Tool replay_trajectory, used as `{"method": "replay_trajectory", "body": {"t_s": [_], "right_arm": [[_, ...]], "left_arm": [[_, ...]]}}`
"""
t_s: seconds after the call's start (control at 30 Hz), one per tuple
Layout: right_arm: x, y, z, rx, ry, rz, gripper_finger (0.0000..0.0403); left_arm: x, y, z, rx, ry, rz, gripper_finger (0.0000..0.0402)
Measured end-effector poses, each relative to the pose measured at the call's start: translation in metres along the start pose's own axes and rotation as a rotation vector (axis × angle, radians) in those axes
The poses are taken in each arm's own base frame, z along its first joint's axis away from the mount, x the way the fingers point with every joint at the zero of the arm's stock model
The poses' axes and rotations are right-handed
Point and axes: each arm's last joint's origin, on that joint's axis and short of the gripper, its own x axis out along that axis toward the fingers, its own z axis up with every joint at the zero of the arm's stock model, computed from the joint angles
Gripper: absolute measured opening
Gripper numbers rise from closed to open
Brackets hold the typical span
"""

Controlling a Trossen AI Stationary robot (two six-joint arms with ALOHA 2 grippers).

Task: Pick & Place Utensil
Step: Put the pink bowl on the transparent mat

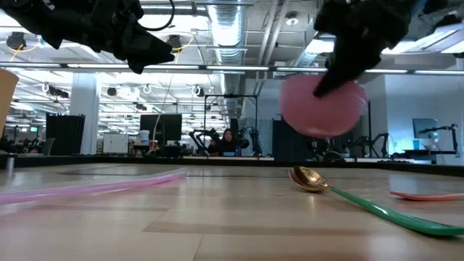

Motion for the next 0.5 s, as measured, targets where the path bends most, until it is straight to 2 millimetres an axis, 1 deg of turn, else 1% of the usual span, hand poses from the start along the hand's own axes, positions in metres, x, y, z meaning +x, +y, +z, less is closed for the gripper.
{"method": "replay_trajectory", "body": {"t_s": [0.17,0.27,0.4,0.5], "right_arm": [[0.000,0.003,0.014,-0.058,-0.126,0.089,0.0003],[0.004,0.002,0.022,-0.083,-0.193,0.129,0.0003],[0.016,0.002,0.032,-0.125,-0.276,0.178,0.0003],[0.031,0.001,0.035,-0.126,-0.311,0.188,0.0003]], "left_arm": [[0.000,0.000,0.000,0.000,0.000,0.000,0.0154],[0.000,0.000,0.000,0.000,0.000,0.000,0.0154],[0.000,0.000,0.000,0.000,0.000,-0.001,0.0154],[0.000,0.000,0.000,0.000,0.000,-0.001,0.0154]]}}
